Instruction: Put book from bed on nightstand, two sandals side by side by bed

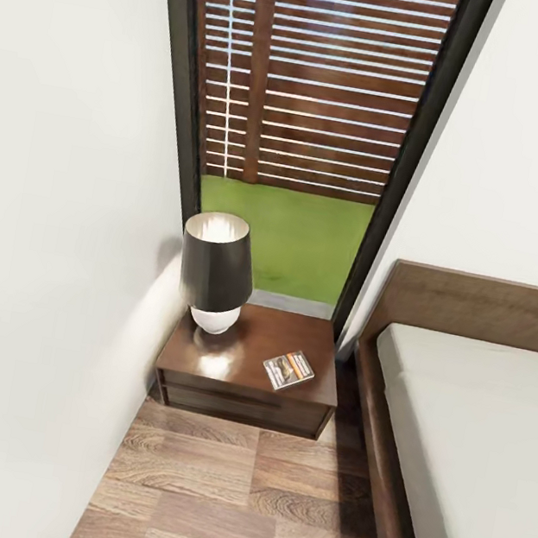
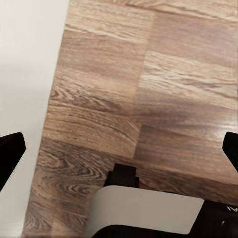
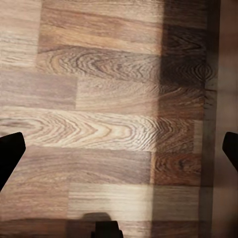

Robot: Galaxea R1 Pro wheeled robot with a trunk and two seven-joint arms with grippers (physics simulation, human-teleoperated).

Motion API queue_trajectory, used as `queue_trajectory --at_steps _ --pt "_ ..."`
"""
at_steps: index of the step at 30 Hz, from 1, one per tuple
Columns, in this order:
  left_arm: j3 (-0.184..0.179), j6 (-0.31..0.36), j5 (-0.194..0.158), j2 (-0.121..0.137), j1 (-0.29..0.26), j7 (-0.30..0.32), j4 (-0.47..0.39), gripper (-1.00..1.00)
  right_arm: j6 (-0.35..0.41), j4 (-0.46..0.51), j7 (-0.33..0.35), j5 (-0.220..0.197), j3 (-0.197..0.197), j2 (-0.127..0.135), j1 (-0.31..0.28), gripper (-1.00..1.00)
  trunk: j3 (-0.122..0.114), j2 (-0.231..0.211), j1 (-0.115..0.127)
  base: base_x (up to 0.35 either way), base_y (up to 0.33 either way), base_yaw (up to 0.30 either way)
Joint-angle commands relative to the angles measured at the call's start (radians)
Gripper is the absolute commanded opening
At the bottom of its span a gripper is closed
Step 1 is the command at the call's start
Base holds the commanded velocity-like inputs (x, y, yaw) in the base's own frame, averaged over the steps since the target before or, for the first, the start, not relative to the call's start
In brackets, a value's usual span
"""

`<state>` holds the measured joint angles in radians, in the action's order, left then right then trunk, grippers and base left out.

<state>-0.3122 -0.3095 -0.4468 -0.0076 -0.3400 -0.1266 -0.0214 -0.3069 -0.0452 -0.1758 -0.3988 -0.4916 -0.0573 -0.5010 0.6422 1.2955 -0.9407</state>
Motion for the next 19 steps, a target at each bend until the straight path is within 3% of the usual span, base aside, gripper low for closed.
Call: queue_trajectory --at_steps 1,8,19 --pt "-0.009 -0.002 -0.005 0.004 0.003 -0.005 0.001 1.00 -0.006 -0.004 -0.001 -0.008 -0.008 -0.001 -0.002 1.00 0.001 0.000 0.000 0.000 0.000 0.000" --pt "-0.010 -0.003 -0.004 0.024 0.032 -0.008 0.000 1.00 -0.006 -0.004 -0.001 -0.008 -0.008 -0.001 -0.001 1.00 0.001 0.000 0.000 0.000 0.000 0.000" --pt "-0.010 -0.003 -0.004 0.025 0.035 -0.007 0.000 1.00 -0.006 -0.004 -0.001 -0.008 -0.008 -0.001 -0.002 1.00 0.001 0.000 0.000 0.000 0.000 0.000"
